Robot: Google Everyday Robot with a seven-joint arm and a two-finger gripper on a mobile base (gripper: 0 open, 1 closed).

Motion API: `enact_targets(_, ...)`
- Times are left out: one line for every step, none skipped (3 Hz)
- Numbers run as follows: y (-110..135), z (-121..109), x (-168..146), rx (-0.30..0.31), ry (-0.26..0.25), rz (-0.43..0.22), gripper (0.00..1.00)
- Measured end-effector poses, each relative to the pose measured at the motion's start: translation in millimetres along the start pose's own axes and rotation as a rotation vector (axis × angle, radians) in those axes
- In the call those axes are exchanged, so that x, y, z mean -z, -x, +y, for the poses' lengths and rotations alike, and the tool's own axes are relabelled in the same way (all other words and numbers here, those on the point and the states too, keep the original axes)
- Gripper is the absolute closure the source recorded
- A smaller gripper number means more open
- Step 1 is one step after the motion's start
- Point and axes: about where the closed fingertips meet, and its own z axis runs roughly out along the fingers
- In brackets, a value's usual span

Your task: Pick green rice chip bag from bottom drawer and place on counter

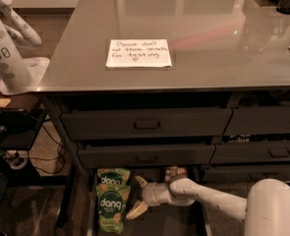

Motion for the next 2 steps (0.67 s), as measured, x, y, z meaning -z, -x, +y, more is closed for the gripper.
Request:
enact_targets(-7.4,-11.1,-12.6,-0.003,0.004,0.001,0.0)
enact_targets(-13.0,-20.1,-32.0,-0.013,0.026,-0.004,0.0)
